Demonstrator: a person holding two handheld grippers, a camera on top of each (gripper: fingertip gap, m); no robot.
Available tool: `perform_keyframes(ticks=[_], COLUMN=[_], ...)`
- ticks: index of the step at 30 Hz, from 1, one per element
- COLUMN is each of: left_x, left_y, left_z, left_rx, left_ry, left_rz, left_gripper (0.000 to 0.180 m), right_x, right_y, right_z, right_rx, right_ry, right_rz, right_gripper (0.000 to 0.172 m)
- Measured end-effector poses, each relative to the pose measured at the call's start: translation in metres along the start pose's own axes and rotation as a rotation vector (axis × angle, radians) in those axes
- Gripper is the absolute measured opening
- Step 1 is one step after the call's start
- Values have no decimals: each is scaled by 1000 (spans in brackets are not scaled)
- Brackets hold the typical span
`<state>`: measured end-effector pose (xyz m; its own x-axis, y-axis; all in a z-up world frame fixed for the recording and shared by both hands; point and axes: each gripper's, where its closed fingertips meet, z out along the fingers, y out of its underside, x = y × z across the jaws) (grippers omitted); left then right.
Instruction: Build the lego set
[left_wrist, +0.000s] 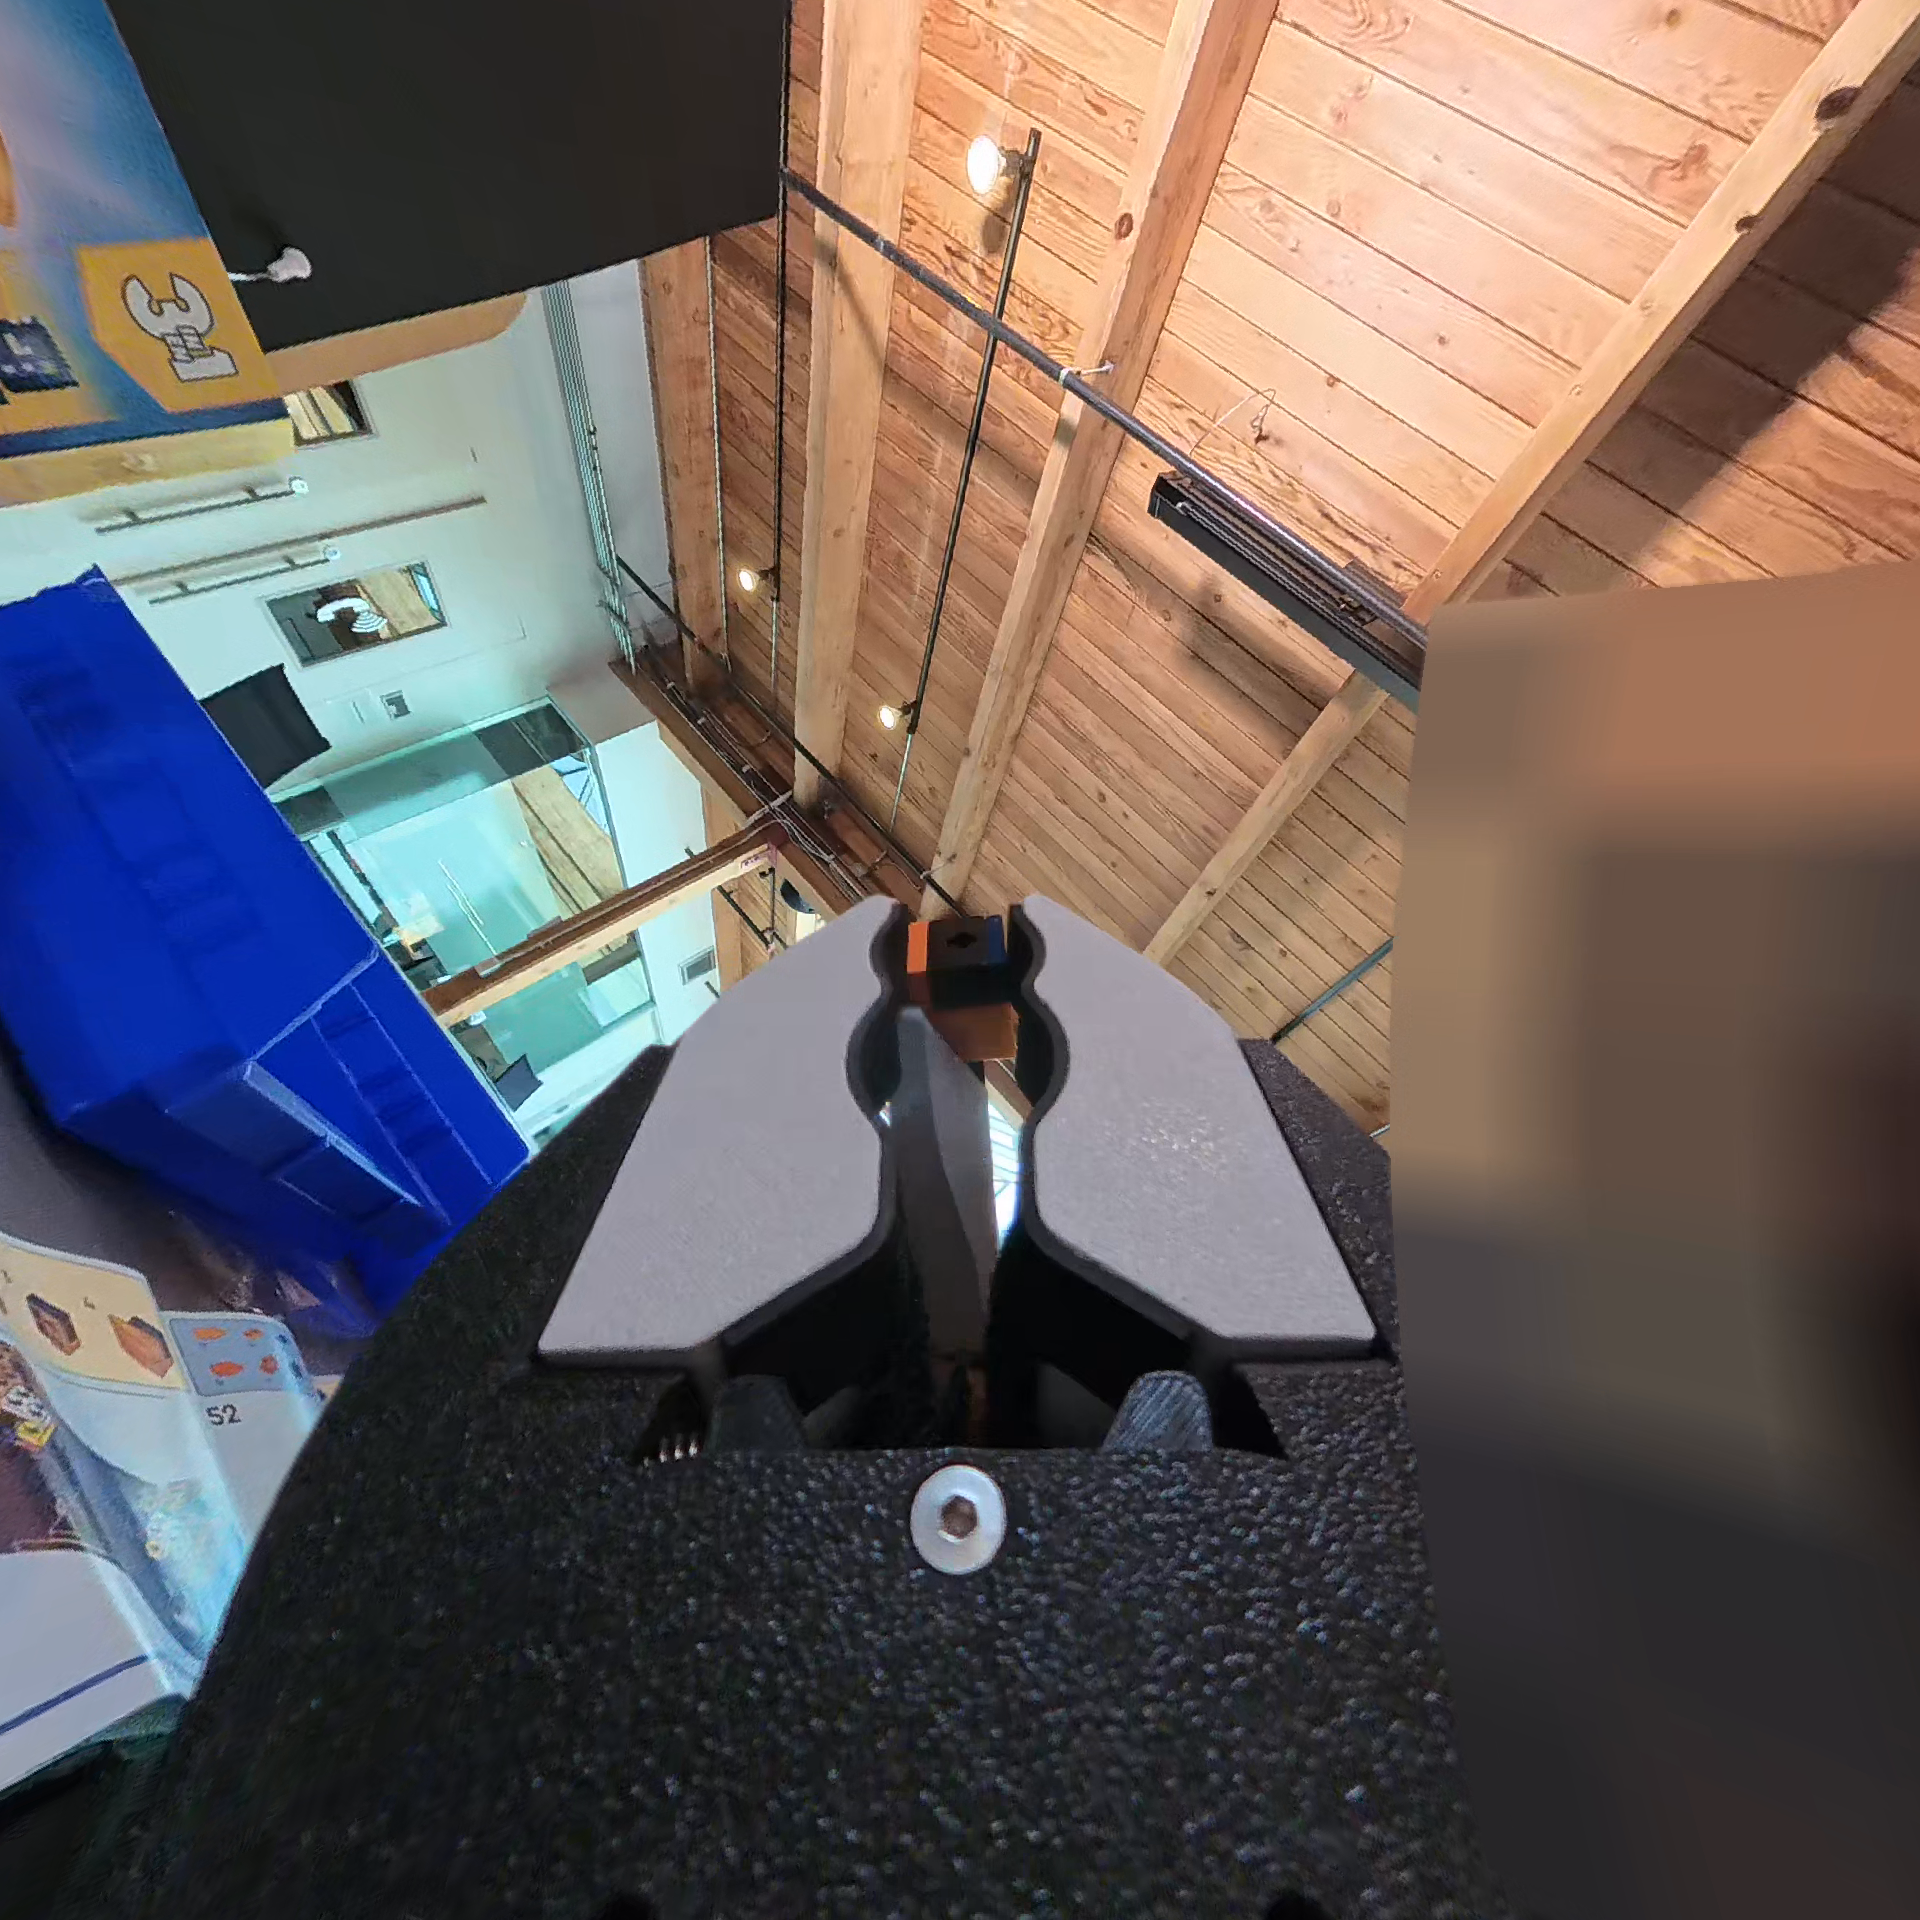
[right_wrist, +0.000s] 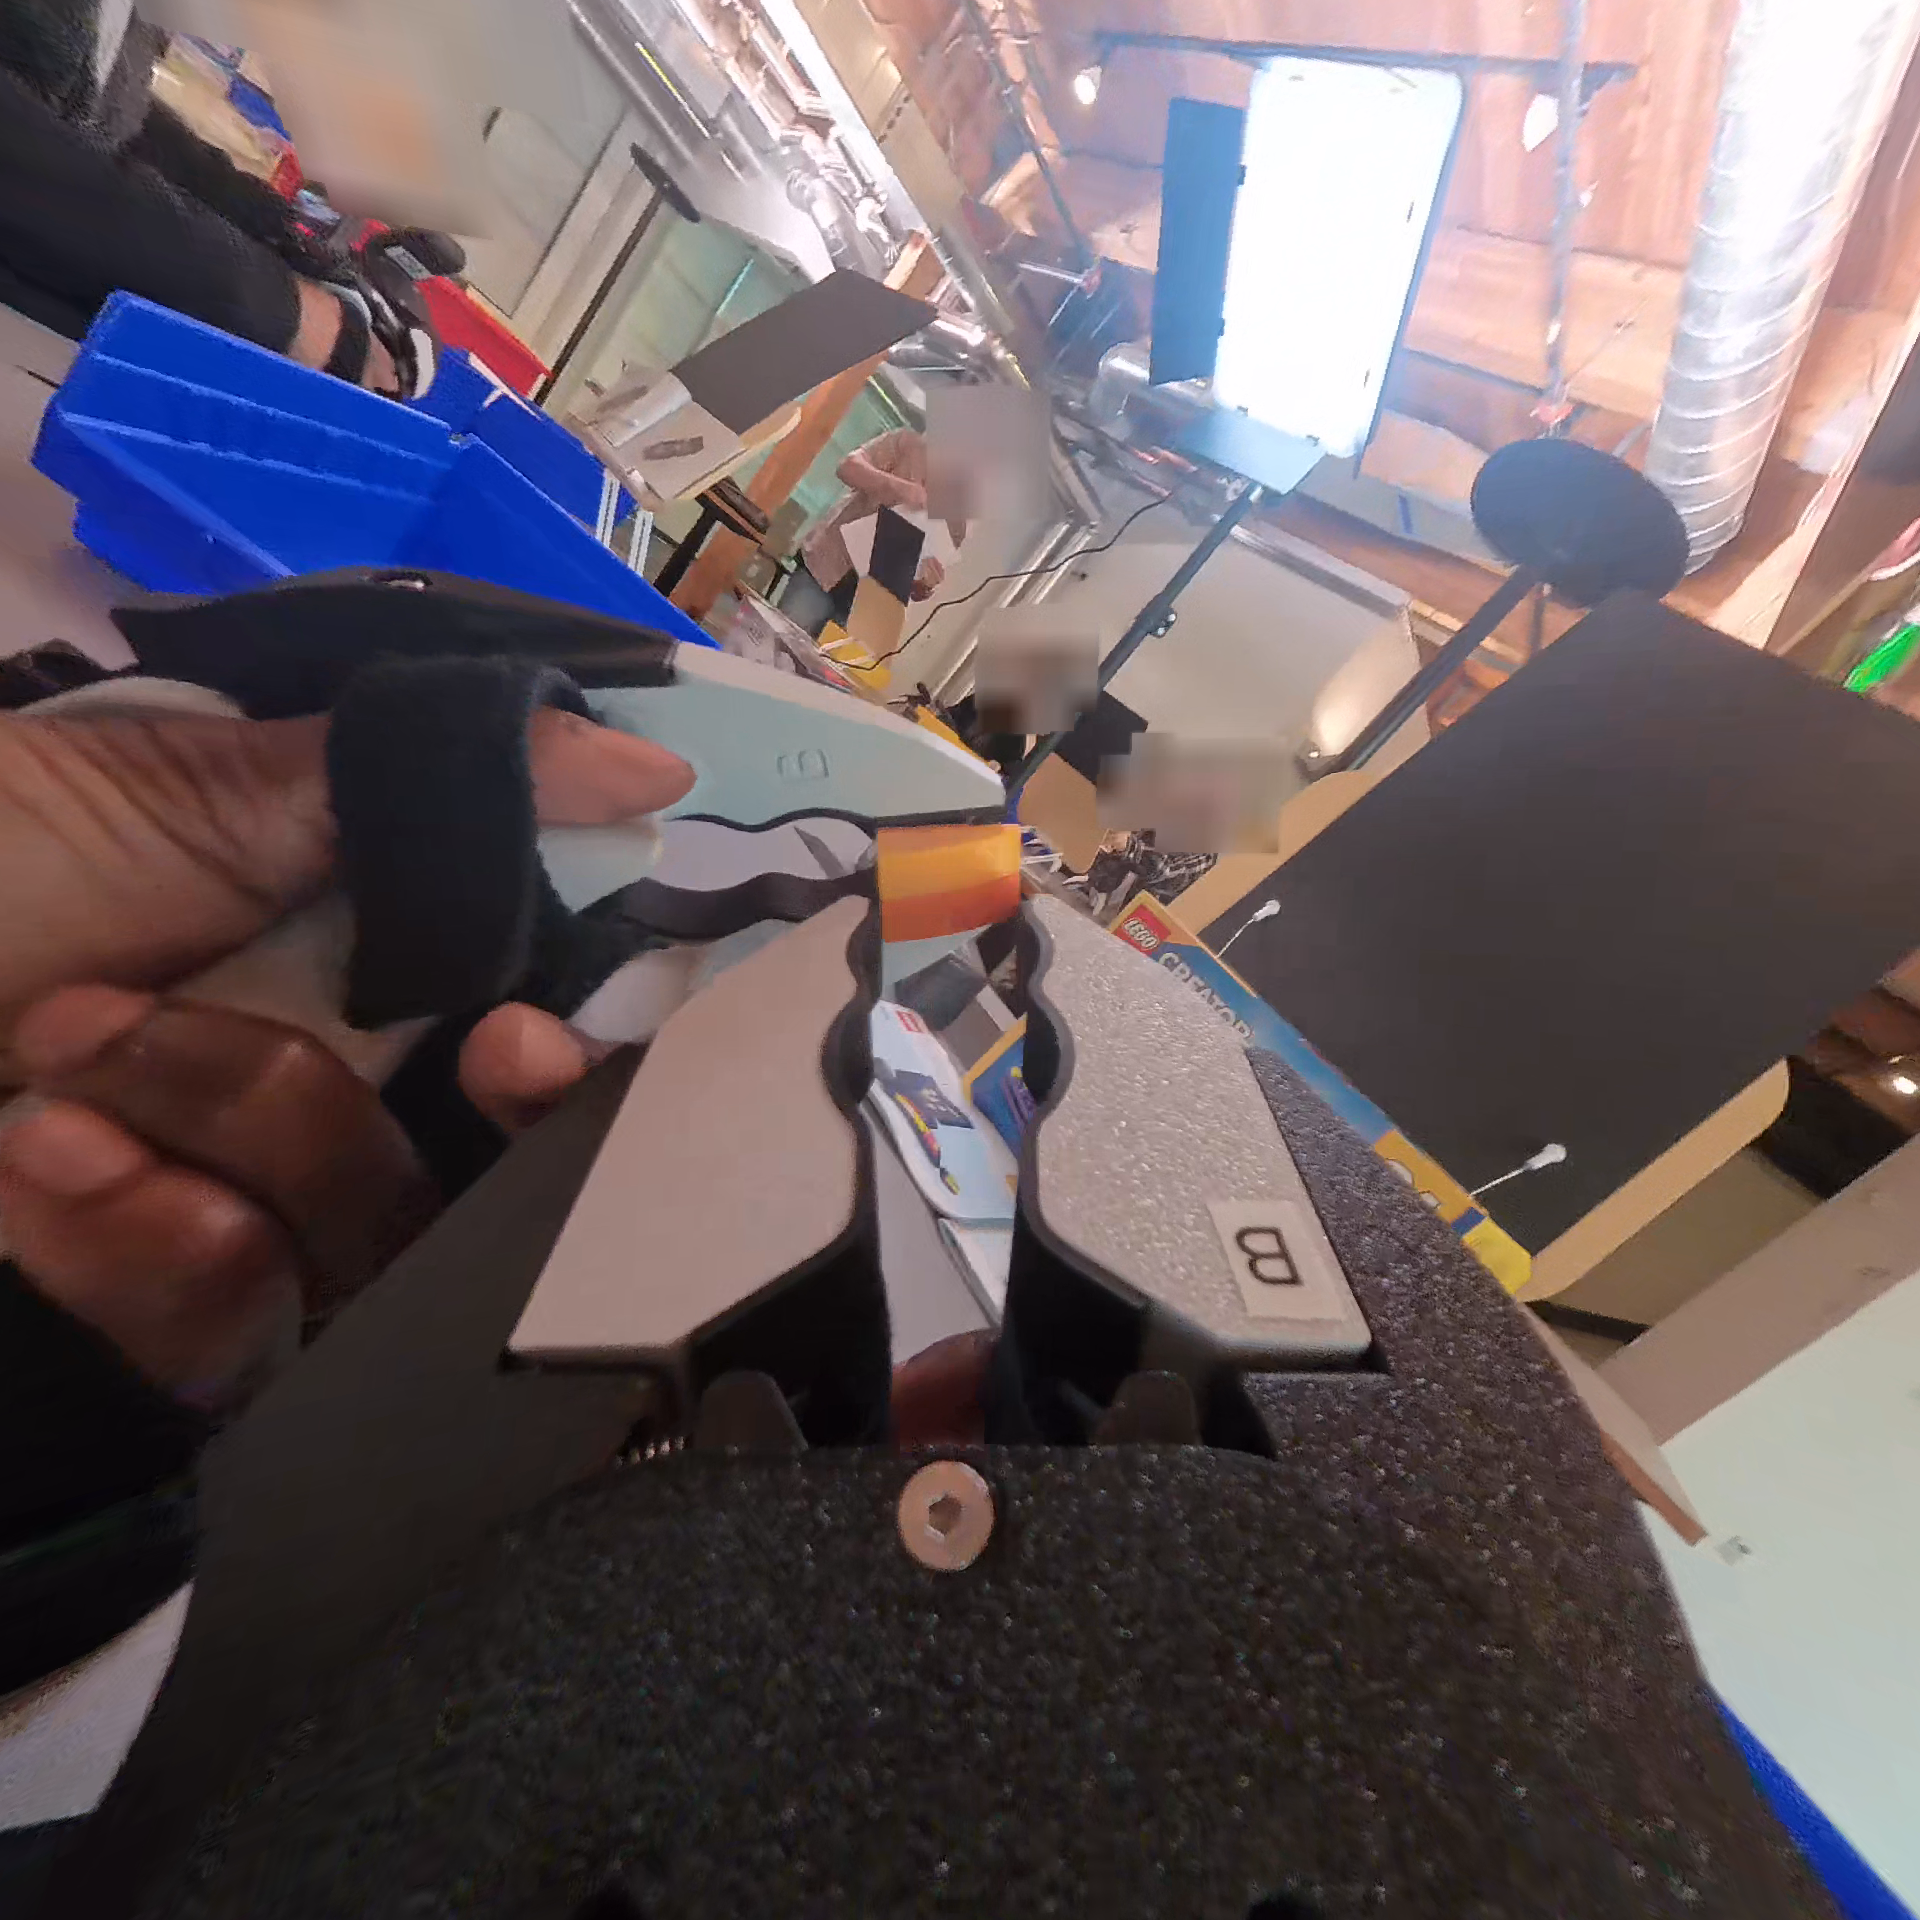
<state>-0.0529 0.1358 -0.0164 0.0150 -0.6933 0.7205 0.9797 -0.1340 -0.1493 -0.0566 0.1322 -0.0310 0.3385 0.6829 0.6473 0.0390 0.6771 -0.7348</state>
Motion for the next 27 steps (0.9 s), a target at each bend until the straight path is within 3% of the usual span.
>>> perform_keyframes(ticks=[5,8,10,12,14,16,18,22,27], left_x=[-4,-7,-12,-13,-24,-59,-78,-112,-139], left_y=[2,-1,-1,-4,-25,-86,-133,-144,-143], left_z=[-3,-6,-12,-23,-44,-63,-79,-106,-108], left_rx=[-45,-128,-283,-529,-781,-857,-934,-1197,-1377], left_ry=[-23,-53,-96,-122,-235,-538,-730,-833,-839], left_rz=[15,73,118,168,358,727,946,864,802], left_gripper=[17,36,47,55,67,76,79,83,89], right_x=[-3,-1,8,13,18,18,12,-8,-31], right_y=[4,8,16,30,47,65,82,120,162], right_z=[-1,0,1,4,10,20,33,62,86], right_rx=[1,21,15,-25,-83,-144,-204,-365,-552], right_ry=[-58,-163,-233,-326,-401,-467,-561,-702,-771], right_rz=[5,172,351,536,688,774,851,993,862], right_gripper=[24,24,24,24,24,23,24,24,24])
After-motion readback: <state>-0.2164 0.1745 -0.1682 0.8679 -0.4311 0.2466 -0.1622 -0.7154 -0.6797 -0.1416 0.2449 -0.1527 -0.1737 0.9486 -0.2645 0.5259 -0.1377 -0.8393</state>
